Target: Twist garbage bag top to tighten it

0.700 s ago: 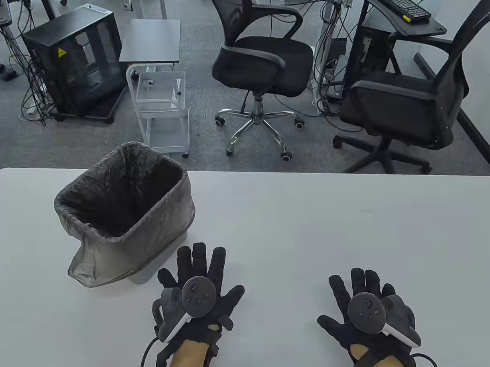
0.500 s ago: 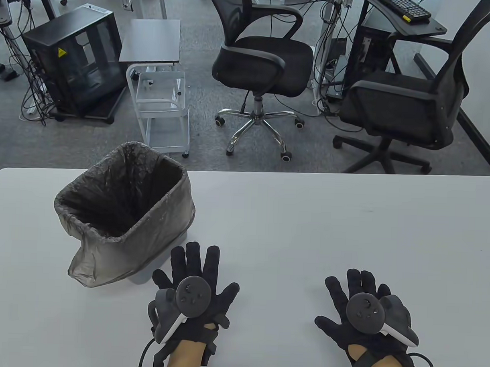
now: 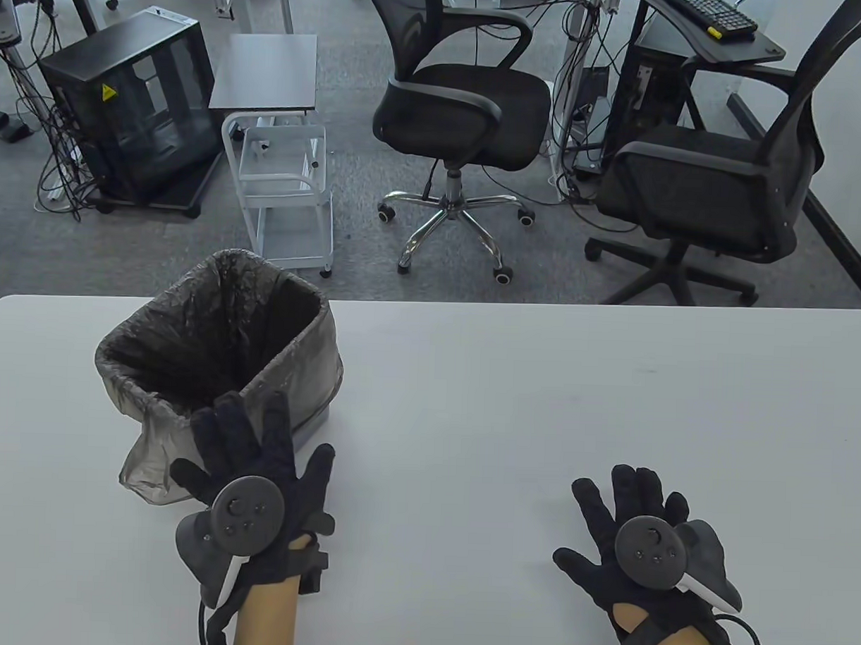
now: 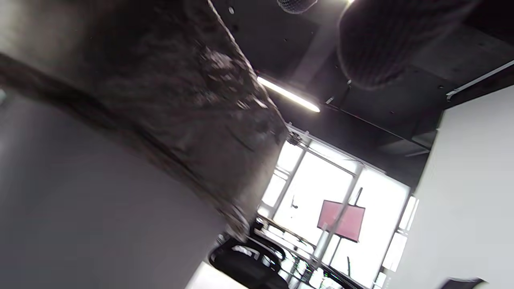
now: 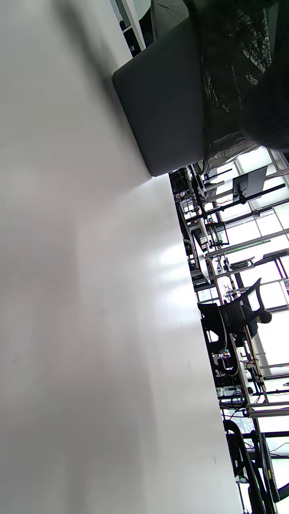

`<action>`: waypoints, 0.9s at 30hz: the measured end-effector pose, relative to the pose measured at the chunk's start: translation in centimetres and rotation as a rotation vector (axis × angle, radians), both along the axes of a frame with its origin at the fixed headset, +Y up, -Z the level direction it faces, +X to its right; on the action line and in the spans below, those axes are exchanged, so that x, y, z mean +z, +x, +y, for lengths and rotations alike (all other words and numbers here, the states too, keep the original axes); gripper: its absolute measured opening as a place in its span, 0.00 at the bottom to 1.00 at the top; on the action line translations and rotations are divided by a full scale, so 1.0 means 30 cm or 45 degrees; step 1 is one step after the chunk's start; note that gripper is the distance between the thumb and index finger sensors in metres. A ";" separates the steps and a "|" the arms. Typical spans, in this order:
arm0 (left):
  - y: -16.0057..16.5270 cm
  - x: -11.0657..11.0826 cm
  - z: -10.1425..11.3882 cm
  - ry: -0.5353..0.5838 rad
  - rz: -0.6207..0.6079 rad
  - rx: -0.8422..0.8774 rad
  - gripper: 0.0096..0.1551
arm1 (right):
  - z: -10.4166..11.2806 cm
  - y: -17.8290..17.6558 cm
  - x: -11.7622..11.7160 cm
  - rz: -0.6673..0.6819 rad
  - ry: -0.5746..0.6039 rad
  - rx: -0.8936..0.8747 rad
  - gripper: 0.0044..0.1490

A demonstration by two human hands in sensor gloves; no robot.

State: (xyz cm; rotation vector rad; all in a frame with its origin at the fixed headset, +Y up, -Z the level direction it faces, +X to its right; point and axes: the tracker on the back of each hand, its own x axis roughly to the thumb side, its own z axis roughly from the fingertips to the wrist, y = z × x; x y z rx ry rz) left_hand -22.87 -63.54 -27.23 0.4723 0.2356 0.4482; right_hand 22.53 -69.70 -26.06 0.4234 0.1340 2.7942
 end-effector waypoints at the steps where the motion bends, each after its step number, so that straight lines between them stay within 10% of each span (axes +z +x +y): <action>1: -0.029 -0.008 0.009 -0.020 0.049 -0.011 0.50 | 0.000 0.001 0.000 0.000 0.000 -0.003 0.59; 12: -0.203 -0.096 0.040 -0.150 0.167 0.002 0.51 | 0.000 0.007 0.003 -0.018 -0.012 -0.038 0.58; 19: -0.243 -0.130 0.022 -0.074 0.039 0.242 0.25 | -0.004 0.011 0.002 -0.023 -0.041 -0.033 0.57; 27: -0.258 -0.168 0.055 -0.223 -0.104 0.304 0.27 | -0.016 0.004 -0.003 -0.018 -0.073 -0.026 0.56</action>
